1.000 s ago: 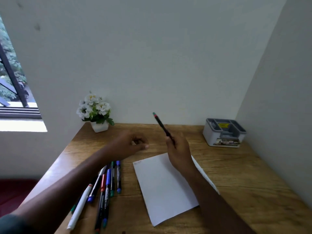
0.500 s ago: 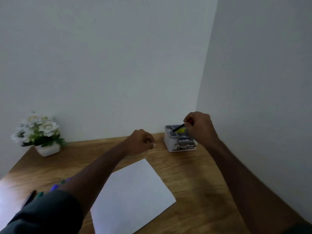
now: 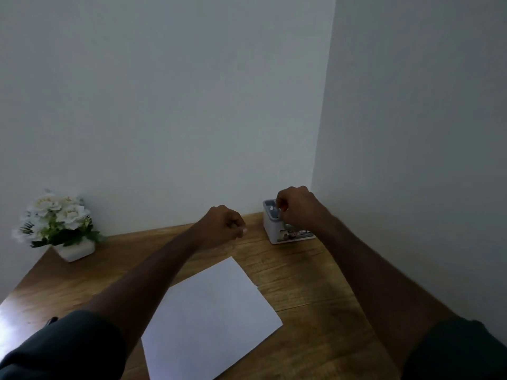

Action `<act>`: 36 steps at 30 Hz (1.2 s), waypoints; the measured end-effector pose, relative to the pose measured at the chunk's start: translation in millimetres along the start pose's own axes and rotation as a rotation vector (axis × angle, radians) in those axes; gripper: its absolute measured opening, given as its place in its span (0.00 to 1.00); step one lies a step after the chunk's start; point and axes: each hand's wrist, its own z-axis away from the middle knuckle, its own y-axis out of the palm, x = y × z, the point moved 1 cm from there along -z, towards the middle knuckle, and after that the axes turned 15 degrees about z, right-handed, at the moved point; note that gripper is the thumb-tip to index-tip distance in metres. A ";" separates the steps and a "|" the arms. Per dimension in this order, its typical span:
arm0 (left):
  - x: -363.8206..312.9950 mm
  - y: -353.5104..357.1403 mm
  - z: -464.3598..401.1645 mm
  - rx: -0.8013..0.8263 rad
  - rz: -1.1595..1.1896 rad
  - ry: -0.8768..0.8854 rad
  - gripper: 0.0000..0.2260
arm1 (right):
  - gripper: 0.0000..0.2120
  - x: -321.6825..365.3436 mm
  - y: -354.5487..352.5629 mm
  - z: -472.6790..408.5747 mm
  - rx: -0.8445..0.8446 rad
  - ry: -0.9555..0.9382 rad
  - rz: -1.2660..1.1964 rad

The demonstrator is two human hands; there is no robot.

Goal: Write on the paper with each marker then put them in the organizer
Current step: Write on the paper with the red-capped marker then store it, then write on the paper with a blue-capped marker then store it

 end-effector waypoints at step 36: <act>56.6 -95.9 282.8 -0.261 -0.186 -0.353 0.04 | 0.10 326.6 51.8 123.5 0.344 -0.255 -0.131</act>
